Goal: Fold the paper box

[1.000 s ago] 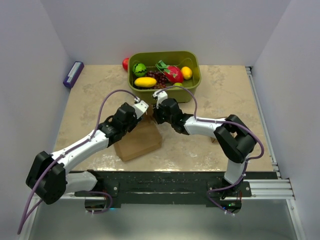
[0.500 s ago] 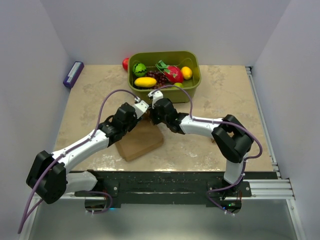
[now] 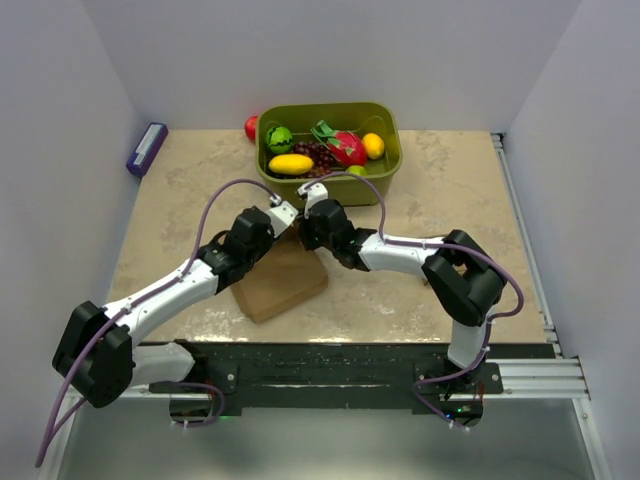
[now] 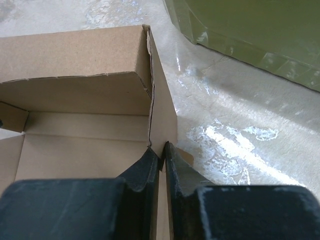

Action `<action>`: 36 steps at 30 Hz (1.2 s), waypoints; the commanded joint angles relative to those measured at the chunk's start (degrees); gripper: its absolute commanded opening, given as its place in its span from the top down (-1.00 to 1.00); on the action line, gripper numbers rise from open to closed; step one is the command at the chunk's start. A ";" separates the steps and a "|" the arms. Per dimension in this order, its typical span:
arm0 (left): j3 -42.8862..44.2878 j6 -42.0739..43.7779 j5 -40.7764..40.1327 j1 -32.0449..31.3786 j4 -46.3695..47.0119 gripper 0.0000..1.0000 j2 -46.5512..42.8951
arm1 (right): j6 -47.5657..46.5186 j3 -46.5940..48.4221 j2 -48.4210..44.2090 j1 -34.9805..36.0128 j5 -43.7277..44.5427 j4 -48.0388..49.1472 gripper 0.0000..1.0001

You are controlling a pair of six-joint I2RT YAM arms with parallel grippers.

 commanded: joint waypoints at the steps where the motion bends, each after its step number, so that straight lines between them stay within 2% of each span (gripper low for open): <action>1: -2.13 -1.72 7.41 -1.67 -4.47 0.06 2.34 | 2.14 -1.16 -2.23 0.97 -1.07 -2.97 0.69; 2: -2.22 -1.64 6.97 -1.84 -4.30 0.07 2.17 | 2.06 -1.51 -4.24 0.88 -0.98 -3.32 0.53; 4: -2.48 -1.37 6.79 -2.02 -4.12 0.10 1.99 | 2.23 -1.78 -6.18 0.71 -0.54 -4.90 0.37; 5: -2.57 -1.20 6.62 -2.20 -4.12 0.11 1.90 | 2.15 -1.95 -8.37 0.44 -0.54 -5.51 0.22; 9: -2.83 -0.84 6.27 -2.55 -3.59 0.12 1.03 | 2.41 -3.53 -14.08 -2.28 -2.99 -7.10 -0.05; 15: -2.92 -0.49 6.09 -2.72 -3.50 0.13 1.02 | 3.90 -7.05 -20.86 -9.13 -7.13 -4.74 -0.25; 19: -2.83 -0.41 6.09 -2.72 -3.50 0.13 1.02 | 5.05 -6.97 -17.72 -13.52 -7.22 -3.85 -0.23; 22: -2.83 -0.49 6.18 -2.73 -3.42 0.14 1.02 | 2.42 -6.00 -13.68 -13.71 -8.18 -2.36 -0.18; 29: -2.75 -0.32 6.53 -2.90 -3.59 0.15 1.29 | -4.61 -6.09 -6.65 -13.62 -17.41 4.14 -0.04; 36: -2.75 -0.40 6.44 -2.90 -3.51 0.16 1.64 | -6.03 -6.44 -3.47 -13.54 -26.46 9.42 0.01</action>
